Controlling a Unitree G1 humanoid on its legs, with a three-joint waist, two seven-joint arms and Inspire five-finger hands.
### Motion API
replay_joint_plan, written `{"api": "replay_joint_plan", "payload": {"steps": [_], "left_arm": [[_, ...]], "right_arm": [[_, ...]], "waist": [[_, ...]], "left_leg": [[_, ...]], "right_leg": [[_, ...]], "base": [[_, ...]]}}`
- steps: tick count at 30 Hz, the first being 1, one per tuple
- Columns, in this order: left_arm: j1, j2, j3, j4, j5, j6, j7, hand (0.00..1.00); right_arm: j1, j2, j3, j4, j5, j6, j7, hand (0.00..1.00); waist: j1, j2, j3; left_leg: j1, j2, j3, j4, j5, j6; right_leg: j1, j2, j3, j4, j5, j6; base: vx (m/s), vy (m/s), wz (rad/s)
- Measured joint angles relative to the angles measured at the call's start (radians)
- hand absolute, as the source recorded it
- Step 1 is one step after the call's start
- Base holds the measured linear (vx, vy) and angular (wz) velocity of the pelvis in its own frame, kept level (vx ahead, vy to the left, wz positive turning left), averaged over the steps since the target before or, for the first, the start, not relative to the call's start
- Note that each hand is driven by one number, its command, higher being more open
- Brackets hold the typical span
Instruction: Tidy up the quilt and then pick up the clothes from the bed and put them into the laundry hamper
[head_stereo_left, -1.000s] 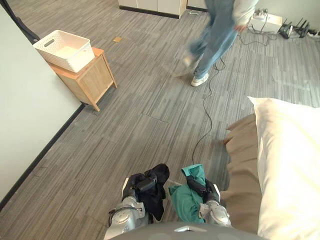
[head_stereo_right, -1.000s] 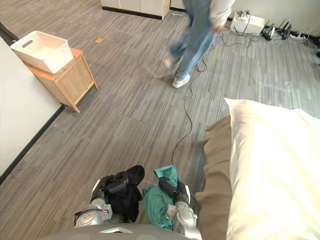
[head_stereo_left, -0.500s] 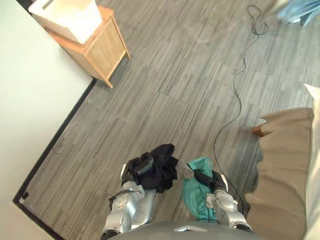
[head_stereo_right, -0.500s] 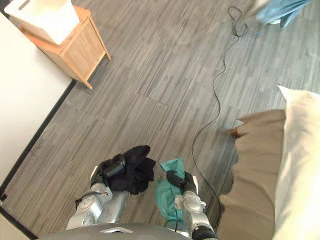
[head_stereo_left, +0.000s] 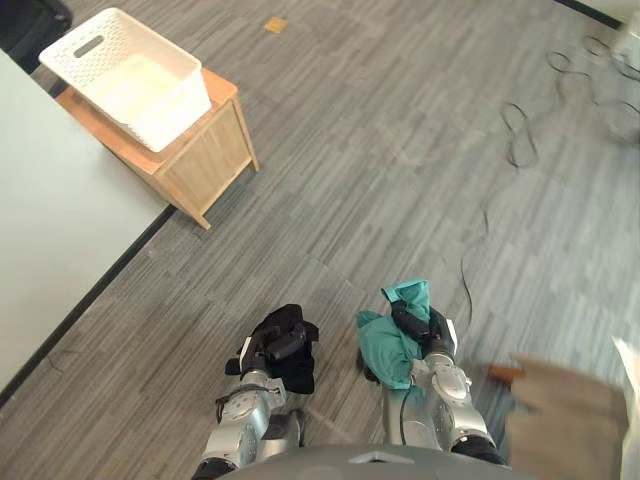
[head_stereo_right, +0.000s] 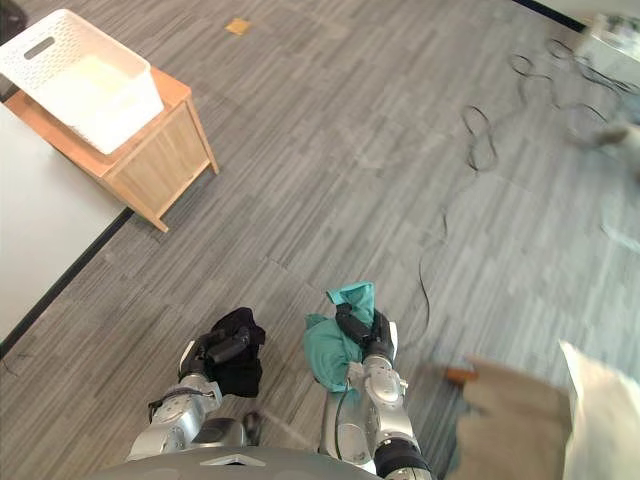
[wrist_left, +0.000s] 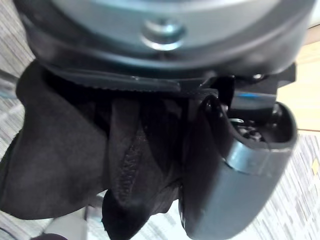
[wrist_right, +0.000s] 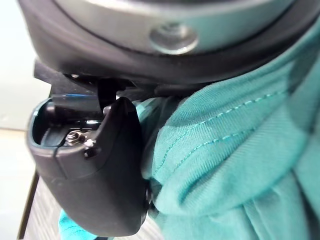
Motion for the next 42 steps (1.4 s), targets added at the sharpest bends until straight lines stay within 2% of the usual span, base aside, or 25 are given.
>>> {"api": "replay_joint_plan", "payload": {"steps": [2, 3, 4, 5, 6, 8, 10, 13, 15, 16, 17, 18, 19, 21, 23, 24, 25, 26, 28, 30, 33, 35, 37, 38, 42], "left_arm": [[0.021, -0.004, -0.005, 0.022, 0.001, 0.003, 0.002, 0.0], [0.02, -0.023, -0.009, 0.036, 0.0, 0.006, 0.005, 0.0], [0.014, -0.029, -0.01, 0.035, -0.002, 0.006, 0.004, 0.0], [0.009, -0.036, -0.005, 0.035, -0.007, 0.012, 0.004, 0.0], [0.017, -0.04, 0.005, 0.027, -0.013, 0.013, 0.004, 0.0], [0.03, -0.042, 0.013, -0.041, -0.05, 0.009, -0.007, 0.0], [0.037, -0.044, 0.012, -0.098, -0.054, 0.004, -0.013, 0.0], [0.052, -0.047, 0.014, -0.158, -0.078, -0.003, -0.021, 0.0], [0.048, -0.07, 0.025, -0.153, -0.082, -0.004, -0.025, 0.0], [0.047, -0.073, 0.025, -0.15, -0.083, -0.004, -0.026, 0.0], [0.044, -0.075, 0.035, -0.153, -0.08, -0.011, -0.038, 0.0], [0.042, -0.077, 0.044, -0.153, -0.08, -0.013, -0.041, 0.0], [0.038, -0.087, 0.065, -0.151, -0.08, -0.016, -0.042, 0.0], [0.042, -0.094, 0.108, -0.158, -0.083, -0.031, -0.04, 0.0], [0.054, -0.094, 0.109, -0.149, -0.084, -0.029, -0.027, 0.0], [0.048, -0.074, 0.106, -0.131, -0.085, -0.027, -0.022, 0.0], [0.047, -0.071, 0.105, -0.122, -0.085, -0.026, -0.022, 0.0], [0.059, -0.08, 0.105, -0.118, -0.085, -0.021, -0.007, 0.0], [0.078, -0.079, 0.091, -0.132, -0.084, -0.021, 0.01, 0.0], [0.08, -0.071, 0.092, -0.163, -0.084, -0.022, 0.023, 0.0], [0.054, -0.073, 0.081, -0.189, -0.084, -0.026, 0.045, 0.0], [0.057, -0.073, 0.063, -0.25, -0.085, -0.035, 0.049, 0.0], [0.067, -0.085, 0.061, -0.275, -0.085, -0.053, 0.055, 0.0], [0.069, -0.091, 0.046, -0.288, -0.092, -0.046, 0.072, 0.0], [0.146, -0.099, 0.047, -0.411, -0.093, -0.05, 0.067, 0.0]], "right_arm": [[-0.012, -0.007, 0.019, 0.012, -0.001, 0.002, 0.001, 0.0], [-0.037, -0.024, 0.018, 0.019, -0.002, 0.005, 0.002, 0.0], [-0.056, -0.02, 0.018, 0.025, -0.002, 0.023, -0.001, 0.0], [-0.046, -0.019, 0.033, 0.025, -0.002, 0.04, -0.003, 0.0], [-0.038, -0.019, 0.047, 0.032, -0.002, 0.043, -0.005, 0.0], [-0.029, -0.008, 0.092, 0.046, -0.002, 0.057, -0.014, 0.0], [-0.033, -0.007, 0.11, 0.049, -0.001, 0.057, -0.019, 0.0], [-0.065, -0.013, 0.117, 0.061, -0.001, 0.057, -0.021, 0.0], [-0.076, -0.033, 0.129, 0.067, -0.001, 0.054, -0.021, 0.0], [-0.077, -0.037, 0.132, 0.079, -0.001, 0.052, -0.02, 0.0], [-0.064, -0.038, 0.136, 0.106, -0.002, 0.053, -0.021, 0.0], [-0.055, -0.032, 0.137, 0.121, -0.002, 0.053, -0.02, 0.0], [-0.048, -0.023, 0.136, 0.137, -0.003, 0.062, -0.02, 0.0], [-0.048, -0.004, 0.136, 0.137, -0.015, 0.065, -0.017, 0.0], [0.026, 0.025, 0.123, 0.13, -0.053, 0.061, -0.012, 0.0], [0.05, 0.04, 0.104, 0.126, -0.078, 0.06, -0.012, 0.0], [0.056, 0.035, 0.103, 0.124, -0.079, 0.06, -0.011, 0.0], [0.062, 0.018, 0.102, 0.115, -0.08, 0.06, -0.009, 0.0], [0.076, 0.012, 0.084, 0.066, -0.08, 0.054, -0.013, 0.0], [0.091, 0.008, 0.071, -0.003, -0.079, 0.038, -0.021, 0.0], [0.1, -0.012, 0.069, -0.104, -0.079, 0.021, -0.03, 0.0], [0.093, -0.016, 0.066, -0.136, -0.078, 0.014, -0.041, 0.0], [0.086, -0.026, 0.071, -0.133, -0.078, 0.03, -0.044, 0.0], [0.057, -0.046, 0.073, -0.131, -0.078, 0.045, -0.045, 0.0], [0.082, -0.047, 0.125, -0.259, -0.078, 0.05, -0.068, 0.0]], "waist": [[-0.009, 0.028, -0.016], [0.005, 0.098, -0.018], [0.015, 0.117, -0.017], [0.013, 0.126, -0.012], [0.021, 0.13, -0.012], [0.062, 0.118, 0.011], [0.085, 0.098, 0.023], [0.125, 0.096, 0.024], [0.133, 0.107, 0.017], [0.132, 0.112, 0.014], [0.14, 0.087, 0.024], [0.148, 0.064, 0.023], [0.149, 0.018, 0.009], [0.162, 0.022, 0.009], [0.169, 0.01, -0.026], [0.144, -0.031, -0.036], [0.14, -0.03, -0.036], [0.119, -0.003, -0.036], [0.092, 0.027, -0.038], [0.063, 0.037, -0.036], [0.032, 0.071, -0.025], [0.03, 0.075, -0.031], [0.052, 0.089, -0.037], [0.068, 0.126, -0.038], [0.073, 0.111, -0.04]], "left_leg": [[0.051, 0.066, -0.031, 0.067, -0.028, -0.04], [0.021, 0.131, -0.033, 0.169, 0.002, -0.061], [-0.047, 0.145, -0.036, 0.328, 0.112, -0.054], [-0.127, 0.135, -0.034, 0.514, 0.36, -0.036], [-0.163, 0.137, -0.033, 0.607, 0.425, -0.047], [-0.331, 0.146, 0.031, 1.019, 0.27, 0.002], [-0.461, 0.114, 0.068, 1.105, 0.184, 0.003], [-0.614, 0.039, 0.076, 0.968, 0.099, -0.036], [-0.707, 0.01, 0.093, 0.634, 0.101, -0.042], [-0.724, 0.015, 0.131, 0.539, 0.131, -0.023], [-0.727, 0.015, 0.287, 0.367, 0.276, 0.048], [-0.711, 0.008, 0.358, 0.339, 0.315, 0.11], [-0.699, -0.038, 0.407, 0.343, 0.291, 0.165], [-0.77, 0.001, 0.445, 0.572, 0.199, 0.266], [-0.613, -0.032, 0.428, 0.383, 0.127, 0.19], [-0.53, -0.108, 0.366, 0.321, 0.126, 0.193], [-0.492, -0.127, 0.336, 0.296, 0.12, 0.196], [-0.398, -0.139, 0.265, 0.245, 0.113, 0.201], [-0.299, -0.137, 0.169, 0.17, 0.113, 0.201], [-0.221, -0.134, 0.052, 0.139, 0.112, 0.202], [-0.15, -0.082, -0.137, 0.147, 0.098, 0.195], [-0.121, -0.036, -0.212, 0.148, 0.049, 0.111], [-0.093, 0.017, -0.301, 0.181, -0.041, 0.047], [-0.106, 0.063, -0.324, 0.21, -0.035, 0.034], [-0.151, 0.107, -0.371, 0.434, 0.172, -0.03]], "right_leg": [[0.007, 0.032, -0.006, 0.06, 0.23, -0.111], [0.012, 0.087, -0.045, 0.118, 0.183, -0.136], [0.034, 0.122, -0.058, 0.14, 0.126, -0.162], [0.109, 0.157, -0.067, 0.121, 0.075, -0.175], [0.165, 0.175, -0.064, 0.081, 0.064, -0.186], [0.379, 0.253, -0.015, -0.041, 0.039, -0.222], [0.488, 0.271, 0.029, -0.09, 0.026, -0.241], [0.609, 0.275, 0.088, -0.154, -0.021, -0.234], [0.687, 0.254, 0.101, -0.191, -0.122, -0.16], [0.704, 0.246, 0.1, -0.191, -0.142, -0.151], [0.772, 0.206, 0.089, -0.202, -0.194, -0.115], [0.797, 0.18, 0.08, -0.206, -0.211, -0.099], [0.808, 0.14, 0.052, -0.207, -0.213, -0.07], [0.843, 0.164, 0.028, -0.166, -0.109, -0.016], [0.78, 0.151, 0.026, 0.151, -0.106, 0.016], [0.697, 0.099, 0.048, 0.431, -0.044, 0.068], [0.652, 0.09, 0.06, 0.564, -0.042, 0.068], [0.538, 0.057, 0.033, 0.796, -0.068, 0.019], [0.451, 0.031, -0.022, 0.881, -0.129, -0.07], [0.357, 0.033, -0.023, 0.854, -0.183, -0.147], [0.208, 0.083, 0.07, 0.558, -0.229, -0.123], [0.17, 0.07, 0.17, 0.158, -0.13, -0.013], [0.173, 0.072, 0.233, 0.043, 0.11, 0.013], [0.176, 0.108, 0.206, 0.09, 0.074, -0.012], [0.245, 0.12, 0.049, 0.31, -0.082, -0.132]], "base": [[0.86, -0.382, 0.54], [0.88, -0.39, -0.03], [1.04, -0.497, -0.16], [0.87, -0.416, -0.18], [0.89, -0.365, -0.32], [0.79, -0.264, -0.61], [0.66, -0.172, -0.69], [0.62, -0.054, -0.86], [0.68, 0.09, -0.6], [0.61, 0.185, 0.0], [0.52, 0.172, 0.21], [0.87, 0.211, 0.54], [0.77, 0.162, 0.57], [0.8, 0.202, 0.52], [0.57, 0.205, 0.89], [0.8, 0.223, 1.37], [0.82, 0.144, 1.72], [0.69, 0.047, 1.23], [0.63, -0.038, 1.46], [0.61, -0.147, 1.74], [0.58, -0.29, 1.97], [0.56, -0.429, 1.78], [0.59, -0.575, 1.42], [0.67, -0.668, 0.95], [0.49, -0.469, 1.04]]}}
